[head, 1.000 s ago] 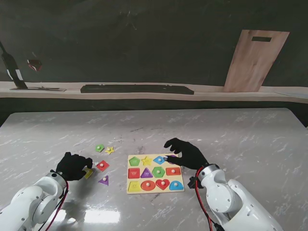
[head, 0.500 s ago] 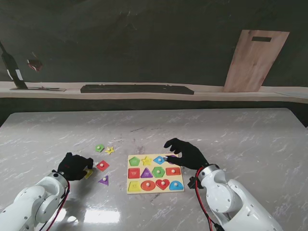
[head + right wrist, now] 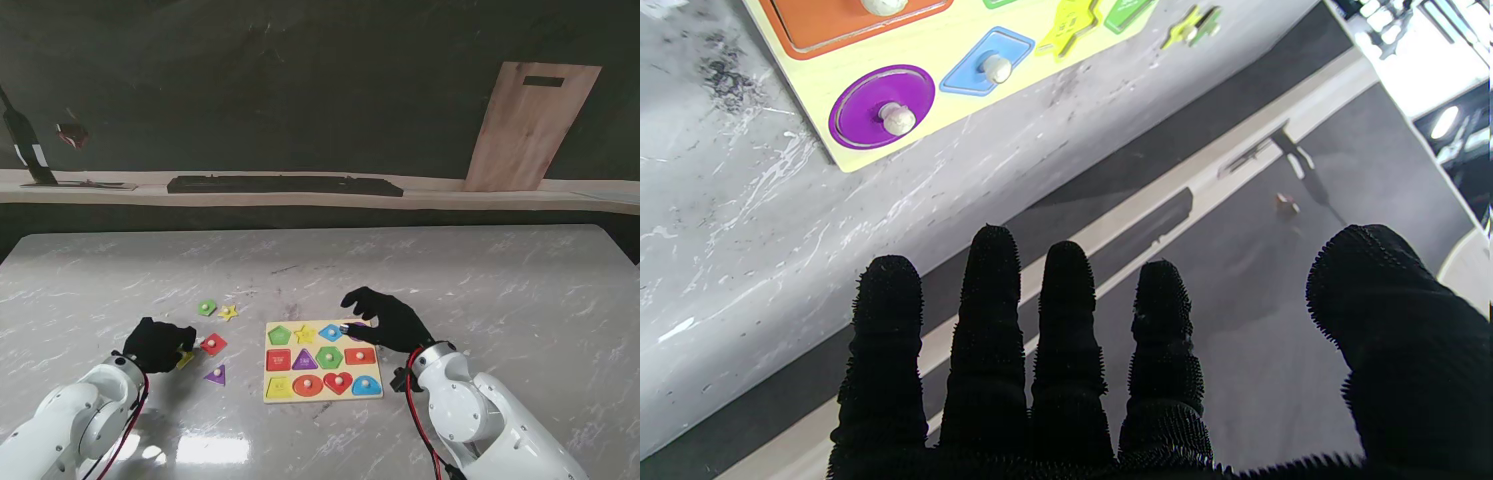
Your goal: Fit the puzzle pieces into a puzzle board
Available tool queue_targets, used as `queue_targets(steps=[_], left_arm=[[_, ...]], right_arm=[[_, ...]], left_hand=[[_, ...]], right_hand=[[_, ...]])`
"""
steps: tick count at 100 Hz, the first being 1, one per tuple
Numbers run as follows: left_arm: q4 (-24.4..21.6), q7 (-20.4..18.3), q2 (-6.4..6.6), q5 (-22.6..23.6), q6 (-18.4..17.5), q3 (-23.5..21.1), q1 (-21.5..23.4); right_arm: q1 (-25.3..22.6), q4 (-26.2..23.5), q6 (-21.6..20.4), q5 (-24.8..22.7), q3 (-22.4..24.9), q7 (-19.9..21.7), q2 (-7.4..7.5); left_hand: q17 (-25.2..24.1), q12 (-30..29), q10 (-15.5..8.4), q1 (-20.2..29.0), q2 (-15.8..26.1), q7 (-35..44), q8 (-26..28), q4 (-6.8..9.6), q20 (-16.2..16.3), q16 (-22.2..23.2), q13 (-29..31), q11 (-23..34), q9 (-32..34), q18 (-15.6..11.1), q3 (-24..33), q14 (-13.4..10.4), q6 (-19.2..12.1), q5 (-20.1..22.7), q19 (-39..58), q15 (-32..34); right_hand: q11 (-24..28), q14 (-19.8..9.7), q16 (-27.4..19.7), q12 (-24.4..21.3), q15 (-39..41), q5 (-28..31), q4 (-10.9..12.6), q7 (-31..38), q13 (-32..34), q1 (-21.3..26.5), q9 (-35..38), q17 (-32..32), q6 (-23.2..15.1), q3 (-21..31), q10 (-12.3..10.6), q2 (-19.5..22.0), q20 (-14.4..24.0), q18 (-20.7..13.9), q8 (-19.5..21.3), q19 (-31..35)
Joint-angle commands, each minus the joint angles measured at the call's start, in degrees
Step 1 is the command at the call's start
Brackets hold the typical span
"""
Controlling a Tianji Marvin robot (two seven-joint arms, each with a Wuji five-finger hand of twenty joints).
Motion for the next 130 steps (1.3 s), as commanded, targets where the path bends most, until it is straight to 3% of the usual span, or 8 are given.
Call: queue_targets(steps=[1, 22, 56, 95, 130], left_arm=[[0.35, -2.08, 0.20, -0.41, -0.27, 0.11, 0.69], [0.00, -3.06, 0.20, -0.89, -0.69, -0.10, 0.86], [0.35, -2.36, 0.12, -1.04, -0.20, 0.19, 0.55], [-0.24, -0.47, -0.34, -1.50, 2.66, 0.73, 0.77], [-4.38, -2.13, -0.91, -2.66, 5.74, 0.21, 2.47]], right_arm=[[-0.44, -0.40, 0.08, -0.21, -0.03, -0.10, -0.06], [-0.56, -0.53, 0.07, -0.25, 0.10, -0.16, -0.06], [-0.67, -0.64, 0.03, -0.26, 0.23, -0.20, -0.06], [-0.69, -0.68, 0.10, -0.20, 0.25, -0.24, -0.08], [-0.55, -0.55, 0.21, 0.04, 0.16, -0.17, -0.11]], left_hand=[[0.54, 0.01, 0.51, -0.40, -3.81, 4.43, 0.41, -4.21, 0.61, -0.09, 1.52, 2.62, 2.45, -5.27, 1.08, -1.73, 0.81, 3.14, 2.90, 2.16], [2.11, 1.07, 1.34, -3.80, -5.48, 5.33, 2.62, -6.29, 1.70, -0.76, 2.73, 6.26, 3.64, -4.07, 5.32, -1.60, 3.02, 3.81, 5.28, 5.08], [5.77, -3.58, 3.34, -7.67, -7.32, 6.72, 1.49, -6.31, 2.91, -3.00, 5.89, 13.20, 4.21, -1.92, 8.43, -0.65, 5.56, 6.37, 8.37, 8.70], [9.12, -2.87, 4.92, -11.51, -10.74, 8.64, 4.12, -4.10, 3.67, -2.69, 8.61, 17.26, 6.06, -0.63, 18.68, 0.07, 5.81, 7.58, 11.77, 12.67], [9.74, -2.09, 5.62, -11.74, -9.94, 8.70, 5.92, -2.44, 3.94, -2.68, 8.93, 18.14, 5.77, 0.06, 19.64, 0.43, 6.76, 6.77, 12.57, 13.60]], right_hand=[[0.10, -1.24, 0.39, 0.28, 0.59, 0.24, 2.12, -1.17, 1.17, -2.13, 0.98, -0.35, -1.62, -0.74, -1.70, 0.66, 1.11, 0.46, 0.82, 0.31], [0.10, -1.13, 0.40, 0.29, 0.61, 0.25, 2.16, -1.19, 1.14, -1.97, 0.93, -0.36, -1.66, -0.68, -1.65, 0.65, 1.11, 0.45, 0.81, 0.31], [0.11, -1.16, 0.40, 0.30, 0.62, 0.21, 2.18, -1.21, 1.14, -1.98, 0.89, -0.37, -1.65, -0.68, -1.67, 0.63, 1.11, 0.48, 0.80, 0.31], [0.05, -1.18, 0.37, 0.27, 0.56, 0.10, 2.18, -1.36, 1.04, -2.03, 0.82, -0.39, -1.95, -0.70, -1.57, 0.73, 1.10, 0.47, 0.74, 0.31], [0.06, -1.08, 0.38, 0.28, 0.56, 0.02, 2.19, -1.48, 0.97, -1.98, 0.81, -0.38, -1.93, -0.75, -1.53, 0.78, 1.10, 0.43, 0.65, 0.32]])
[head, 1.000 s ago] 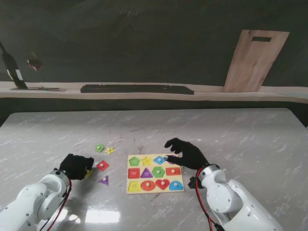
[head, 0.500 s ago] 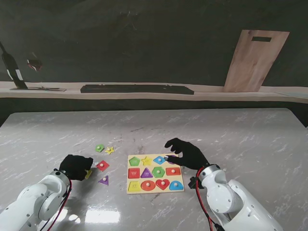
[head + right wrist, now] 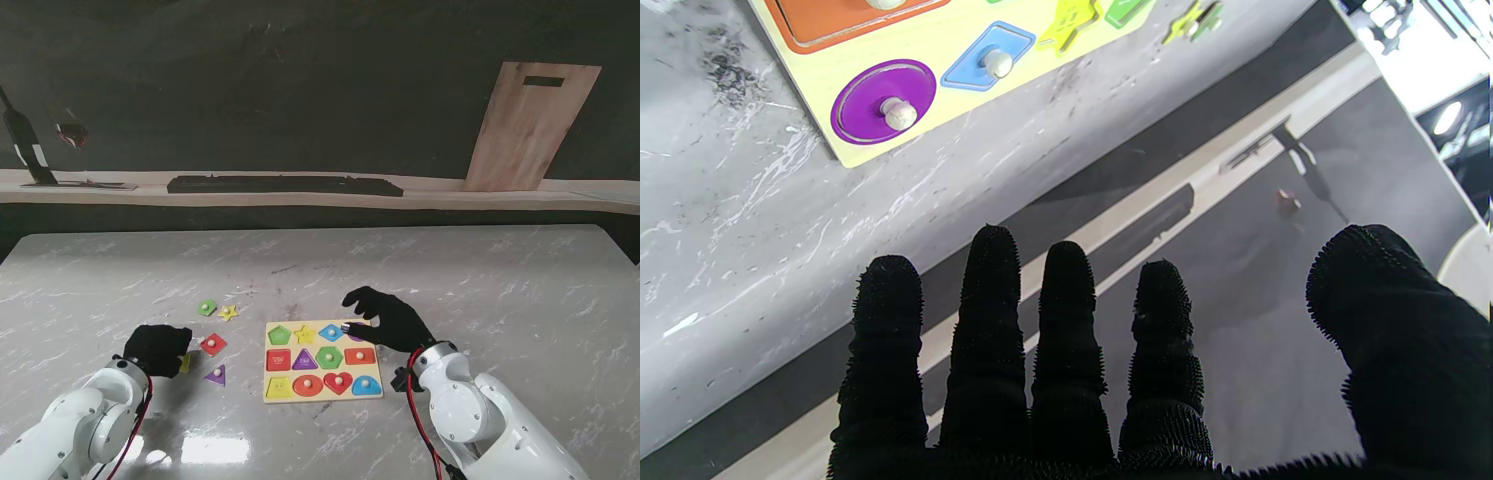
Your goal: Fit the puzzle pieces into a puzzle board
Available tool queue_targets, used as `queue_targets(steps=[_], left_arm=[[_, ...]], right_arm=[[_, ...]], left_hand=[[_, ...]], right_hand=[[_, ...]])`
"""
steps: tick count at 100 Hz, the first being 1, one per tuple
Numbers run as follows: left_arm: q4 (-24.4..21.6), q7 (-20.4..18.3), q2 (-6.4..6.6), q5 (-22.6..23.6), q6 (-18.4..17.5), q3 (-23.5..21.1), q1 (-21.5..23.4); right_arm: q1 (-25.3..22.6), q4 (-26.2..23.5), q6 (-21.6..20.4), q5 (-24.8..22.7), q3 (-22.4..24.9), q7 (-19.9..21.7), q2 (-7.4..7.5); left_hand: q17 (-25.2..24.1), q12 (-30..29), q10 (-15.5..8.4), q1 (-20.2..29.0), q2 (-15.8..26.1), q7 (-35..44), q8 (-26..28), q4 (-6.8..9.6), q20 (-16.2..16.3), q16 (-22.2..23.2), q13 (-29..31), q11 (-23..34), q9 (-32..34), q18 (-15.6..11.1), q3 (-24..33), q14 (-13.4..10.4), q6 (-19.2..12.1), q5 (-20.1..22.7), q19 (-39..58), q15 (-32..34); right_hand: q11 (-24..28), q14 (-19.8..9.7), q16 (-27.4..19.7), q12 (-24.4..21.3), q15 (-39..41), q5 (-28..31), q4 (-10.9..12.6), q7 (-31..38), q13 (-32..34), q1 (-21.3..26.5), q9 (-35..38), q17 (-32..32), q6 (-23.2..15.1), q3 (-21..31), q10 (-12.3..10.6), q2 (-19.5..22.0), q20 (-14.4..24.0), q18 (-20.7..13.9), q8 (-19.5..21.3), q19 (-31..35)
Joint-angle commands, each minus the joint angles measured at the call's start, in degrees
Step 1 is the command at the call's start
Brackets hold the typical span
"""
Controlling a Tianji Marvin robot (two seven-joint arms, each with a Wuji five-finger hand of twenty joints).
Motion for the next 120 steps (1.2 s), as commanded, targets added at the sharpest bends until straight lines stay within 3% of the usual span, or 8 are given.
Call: queue_targets(steps=[1, 57, 86, 120], left_arm=[[-2.06, -1.31, -0.30, 0.23, 0.30, -0.16, 0.93], [-11.04, -8.39, -0.69, -1.85, 2.81, 1.29, 2.28], [-12.95, -11.01, -1.06, -6.97, 5.89, 5.73, -0.44], [-11.76, -12.59, -1.54, -13.26, 10.22, 13.49, -6.74]], right_arm=[[-0.29, -0.28, 0.08, -0.03, -0.15, 0.01, -0.09], [-0.29, -0.23, -0.25, 0.27, -0.21, 0.19, -0.09], [-0.85, -0.57, -1.42, 0.93, 0.50, 0.11, -0.12], [-2.01, -0.98, -3.31, 0.89, 2.23, -0.67, -0.15]], left_hand=[[0.58, 1.03, 3.73, -0.32, -0.97, 4.75, 2.11, -0.73, 1.24, 0.00, 2.22, 1.75, 1.48, 0.06, 2.78, 0.33, 1.06, 2.01, 2.65, 2.23], [3.71, 0.91, 4.57, -1.27, -1.09, 5.11, 3.78, 1.56, 0.47, -0.71, 3.99, 4.27, 1.94, 1.08, 4.06, 0.48, 2.53, 2.22, 3.46, 3.79], [2.74, 1.43, 4.84, -1.22, -0.75, 5.07, 4.79, 1.89, 0.57, -0.68, 3.31, 4.69, 1.36, 1.53, 4.65, 0.93, 2.73, 1.68, 3.59, 4.18], [2.74, 1.86, 5.18, -1.15, -0.58, 5.01, 5.47, 2.03, 0.77, -0.54, 3.26, 4.91, 1.21, 1.71, 4.73, 1.14, 3.11, 1.47, 3.75, 4.54]], right_hand=[[0.06, -1.10, 0.38, 0.28, 0.58, 0.06, 2.19, -1.46, 1.02, -2.00, 0.80, -0.38, -1.83, -0.76, -1.58, 0.75, 1.11, 0.42, 0.65, 0.32], [0.05, -1.13, 0.36, 0.27, 0.56, 0.15, 2.19, -1.39, 1.00, -1.97, 0.78, -0.42, -1.84, -0.80, -1.58, 0.73, 1.11, 0.43, 0.64, 0.29], [0.00, -1.16, 0.35, 0.25, 0.51, 0.10, 2.20, -1.44, 0.92, -1.92, 0.66, -0.48, -1.85, -0.88, -1.48, 0.81, 1.11, 0.48, 0.61, 0.25], [-0.02, -1.14, 0.33, 0.24, 0.48, 0.11, 2.22, -1.52, 0.85, -1.87, 0.59, -0.47, -1.84, -1.04, -1.41, 0.91, 1.10, 0.44, 0.58, 0.23]])
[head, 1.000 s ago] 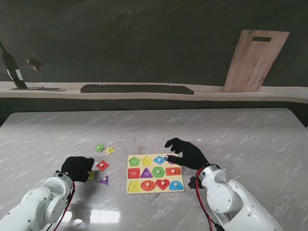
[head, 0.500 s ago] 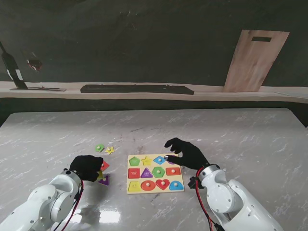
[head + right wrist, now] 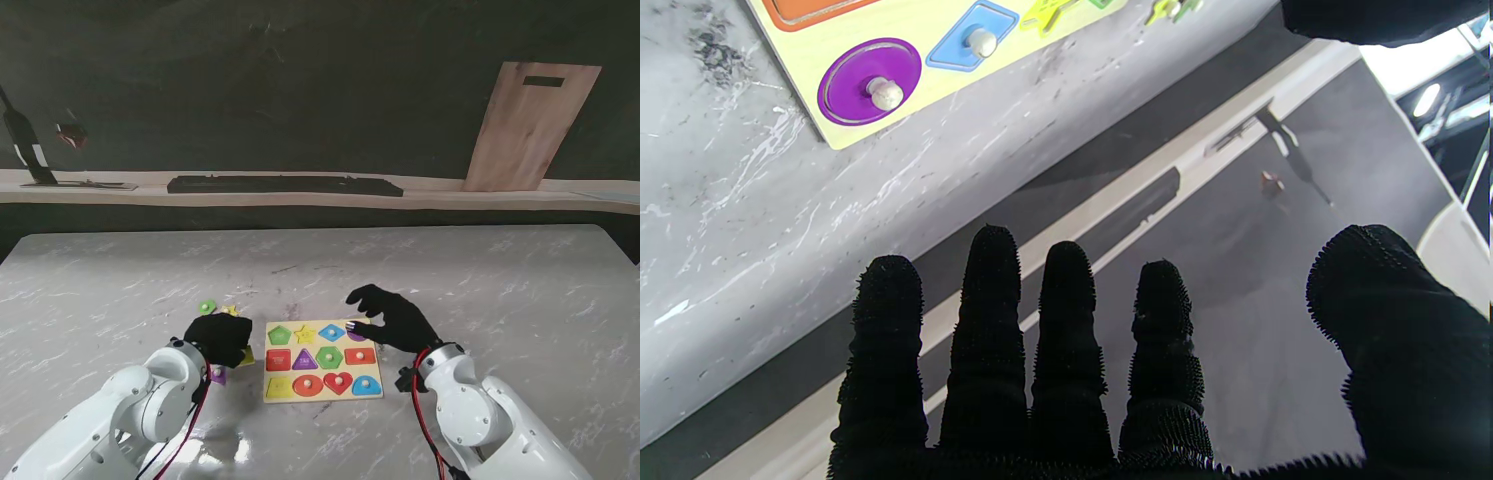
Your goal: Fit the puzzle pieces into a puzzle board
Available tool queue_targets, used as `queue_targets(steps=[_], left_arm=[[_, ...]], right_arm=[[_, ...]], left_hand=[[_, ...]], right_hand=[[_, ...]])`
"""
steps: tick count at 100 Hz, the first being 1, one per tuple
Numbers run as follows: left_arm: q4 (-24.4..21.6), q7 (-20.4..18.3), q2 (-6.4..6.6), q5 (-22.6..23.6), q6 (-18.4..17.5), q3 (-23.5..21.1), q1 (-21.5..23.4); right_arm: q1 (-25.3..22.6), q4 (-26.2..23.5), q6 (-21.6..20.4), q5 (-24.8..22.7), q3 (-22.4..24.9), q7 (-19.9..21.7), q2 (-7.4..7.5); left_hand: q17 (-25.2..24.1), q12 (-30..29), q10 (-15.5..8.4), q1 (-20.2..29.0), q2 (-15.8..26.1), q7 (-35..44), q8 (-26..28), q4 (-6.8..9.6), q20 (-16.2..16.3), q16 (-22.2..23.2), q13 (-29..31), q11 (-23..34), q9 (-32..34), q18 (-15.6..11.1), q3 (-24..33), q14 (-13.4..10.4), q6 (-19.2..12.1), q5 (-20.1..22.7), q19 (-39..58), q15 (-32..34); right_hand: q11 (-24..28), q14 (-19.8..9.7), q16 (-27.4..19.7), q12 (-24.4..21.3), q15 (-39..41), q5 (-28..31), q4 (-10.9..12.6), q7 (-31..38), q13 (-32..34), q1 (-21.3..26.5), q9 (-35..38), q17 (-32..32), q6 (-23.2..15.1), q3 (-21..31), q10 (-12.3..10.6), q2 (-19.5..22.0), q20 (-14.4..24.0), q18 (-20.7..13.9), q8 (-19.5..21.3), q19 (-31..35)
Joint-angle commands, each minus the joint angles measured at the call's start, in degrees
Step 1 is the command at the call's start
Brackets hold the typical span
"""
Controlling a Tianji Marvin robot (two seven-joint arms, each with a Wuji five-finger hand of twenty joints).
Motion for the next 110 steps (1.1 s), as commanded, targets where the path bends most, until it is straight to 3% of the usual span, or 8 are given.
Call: queue_targets(steps=[1, 50, 110], left_arm=[[0.00, -0.36, -0.81, -0.58, 1.01, 1.52, -1.26], [2.49, 1.56, -2.19, -8.13, 9.79, 11.44, -6.50], [0.90, -2.35, -1.32, -8.13, 11.11, 14.25, -6.22]], right_arm=[[-0.54, -0.31, -0.40, 0.12, 0.20, -0.24, -0.12], [-1.15, -0.21, -1.28, -0.24, 1.26, -1.64, -0.30], [-1.48, -0.55, -1.49, -0.40, 1.68, -1.95, -0.33]], left_hand=[[-0.08, 1.28, 4.25, 0.06, -0.56, 3.55, 1.77, 2.07, 0.76, -0.44, 1.97, 2.07, 0.68, 1.73, 3.58, 0.40, 0.09, 1.37, 2.82, 2.39], [-0.05, 2.02, 4.88, 0.03, -0.20, 3.76, 2.88, 1.95, 1.50, -0.09, 1.93, 2.99, 0.37, 2.45, 4.56, 1.06, 0.67, 0.81, 3.60, 3.45], [-0.50, 2.65, 4.62, -0.20, 0.43, 3.83, 3.97, 2.37, 1.71, 0.04, 1.34, 3.08, -0.23, 2.28, 4.60, 0.99, 0.30, 0.13, 3.14, 3.41]], right_hand=[[-0.02, -1.09, 0.33, 0.24, 0.48, 0.12, 2.22, -1.52, 0.84, -1.83, 0.60, -0.51, -1.82, -0.99, -1.39, 0.87, 1.09, 0.44, 0.58, 0.22], [0.00, -1.10, 0.35, 0.25, 0.54, 0.10, 2.24, -1.55, 0.78, -1.78, 0.47, -0.51, -1.79, -1.22, -1.44, 0.95, 1.11, 0.44, 0.61, 0.26], [0.01, -1.11, 0.34, 0.24, 0.53, 0.00, 2.27, -1.57, 0.77, -1.75, 0.47, -0.53, -1.85, -1.35, -1.44, 1.07, 1.09, 0.43, 0.63, 0.26]])
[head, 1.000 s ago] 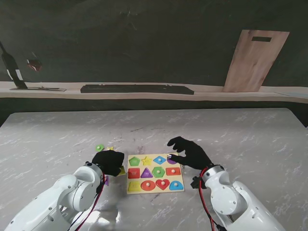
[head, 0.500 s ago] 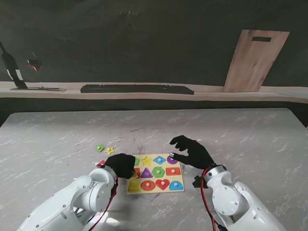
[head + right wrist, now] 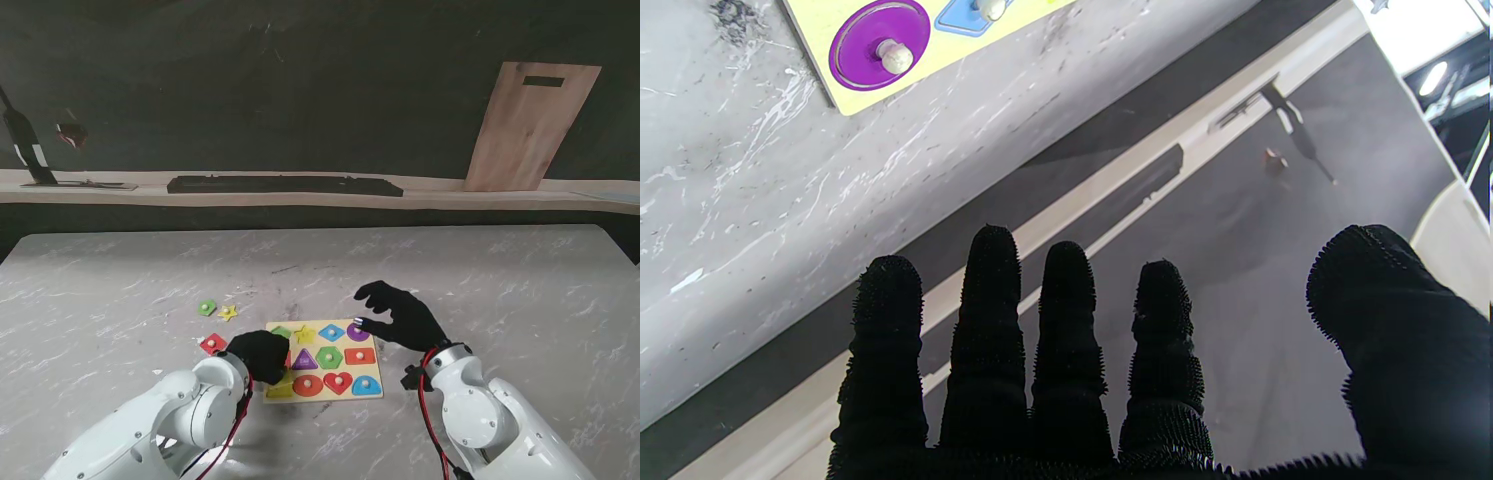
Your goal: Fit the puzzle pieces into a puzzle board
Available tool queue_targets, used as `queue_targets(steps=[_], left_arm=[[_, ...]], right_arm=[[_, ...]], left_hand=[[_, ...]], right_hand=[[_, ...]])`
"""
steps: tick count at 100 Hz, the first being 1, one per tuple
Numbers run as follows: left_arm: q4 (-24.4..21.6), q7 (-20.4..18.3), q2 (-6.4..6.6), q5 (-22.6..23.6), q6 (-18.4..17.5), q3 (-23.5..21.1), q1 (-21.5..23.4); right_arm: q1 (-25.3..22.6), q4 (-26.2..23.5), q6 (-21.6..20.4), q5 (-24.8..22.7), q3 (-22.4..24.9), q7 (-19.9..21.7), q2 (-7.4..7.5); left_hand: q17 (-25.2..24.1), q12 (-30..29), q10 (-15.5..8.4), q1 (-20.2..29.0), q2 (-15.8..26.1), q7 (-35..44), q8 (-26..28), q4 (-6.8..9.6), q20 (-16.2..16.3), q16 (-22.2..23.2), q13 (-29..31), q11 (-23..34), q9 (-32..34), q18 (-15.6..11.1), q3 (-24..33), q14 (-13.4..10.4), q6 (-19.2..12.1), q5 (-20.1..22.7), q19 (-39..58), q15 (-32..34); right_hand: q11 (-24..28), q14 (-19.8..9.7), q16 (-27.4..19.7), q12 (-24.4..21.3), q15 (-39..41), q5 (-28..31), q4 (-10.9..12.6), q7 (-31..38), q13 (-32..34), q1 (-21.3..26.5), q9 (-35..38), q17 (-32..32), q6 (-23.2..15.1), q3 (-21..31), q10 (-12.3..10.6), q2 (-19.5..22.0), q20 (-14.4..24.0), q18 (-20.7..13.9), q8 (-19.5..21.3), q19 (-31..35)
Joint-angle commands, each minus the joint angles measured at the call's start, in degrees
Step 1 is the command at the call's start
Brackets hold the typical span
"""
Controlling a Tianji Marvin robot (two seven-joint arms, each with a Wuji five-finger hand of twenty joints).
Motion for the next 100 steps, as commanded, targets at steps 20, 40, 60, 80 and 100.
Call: queue_targets(steps=[20, 40, 60, 80, 100], left_arm=[[0.22, 0.13, 0.04, -0.29, 1.12, 0.89, 0.55], [0.25, 0.11, 0.05, -0.46, 1.32, 1.00, 0.62], [0.44, 0.38, -0.04, -0.85, 1.07, 1.08, 0.59], [0.72, 0.26, -0.03, -1.13, 1.22, 1.45, 0.38], [0.94, 0.29, 0.01, -0.52, 1.53, 1.70, 0.25]], right_arm=[[-0.42, -0.33, -0.25, -0.37, -0.12, -0.19, -0.24], [-0.37, -0.27, -0.18, -0.40, -0.14, -0.24, -0.25], [-0.40, -0.30, -0.12, -0.48, -0.14, -0.34, -0.26], [-0.36, -0.27, -0.08, -0.49, -0.16, -0.31, -0.25], [-0.29, -0.22, -0.05, -0.48, -0.21, -0.25, -0.24]], left_hand=[[-0.18, 1.18, 4.06, -0.12, 0.45, 3.75, 1.84, 2.37, 1.60, 0.04, 1.14, 1.69, -0.34, 2.27, 4.56, 0.42, -0.22, 0.05, 2.40, 2.07], [-0.44, 1.28, 4.01, -0.14, 0.57, 3.76, 1.93, 2.34, 1.61, 0.06, 0.89, 1.61, -0.48, 2.23, 4.41, 0.42, -0.37, -0.05, 2.18, 1.96], [-0.60, 1.41, 4.03, -0.07, 0.59, 3.74, 1.99, 2.30, 1.64, 0.06, 0.77, 1.51, -0.56, 2.23, 4.28, 0.40, -0.42, -0.12, 2.01, 1.81], [-0.89, 1.51, 3.95, 0.10, 0.79, 3.64, 1.97, 2.20, 1.65, 0.09, 0.55, 1.31, -0.71, 2.15, 4.06, 0.48, -0.47, -0.21, 1.78, 1.66], [-1.20, 1.62, 3.93, 0.21, 0.86, 3.62, 2.02, 2.20, 1.66, 0.15, 0.26, 1.16, -0.84, 2.19, 3.96, 0.64, -0.67, -0.33, 1.53, 1.55]], right_hand=[[0.00, -1.15, 0.34, 0.24, 0.52, 0.04, 2.28, -1.53, 0.77, -1.81, 0.47, -0.50, -1.78, -1.32, -1.51, 1.05, 1.10, 0.48, 0.63, 0.27], [0.00, -1.12, 0.33, 0.23, 0.52, -0.09, 2.28, -1.62, 0.78, -1.81, 0.45, -0.55, -1.85, -1.35, -1.42, 1.09, 1.09, 0.47, 0.60, 0.25], [-0.03, -1.14, 0.33, 0.22, 0.51, 0.01, 2.29, -1.60, 0.73, -1.77, 0.42, -0.57, -1.76, -1.41, -1.39, 1.11, 1.08, 0.47, 0.60, 0.24], [0.00, -1.11, 0.34, 0.23, 0.52, -0.06, 2.30, -1.64, 0.81, -1.78, 0.51, -0.53, -1.81, -1.43, -1.46, 1.07, 1.07, 0.42, 0.59, 0.23], [0.00, -1.15, 0.34, 0.24, 0.52, -0.02, 2.29, -1.64, 0.80, -1.79, 0.50, -0.53, -1.78, -1.45, -1.43, 1.09, 1.08, 0.46, 0.59, 0.24]])
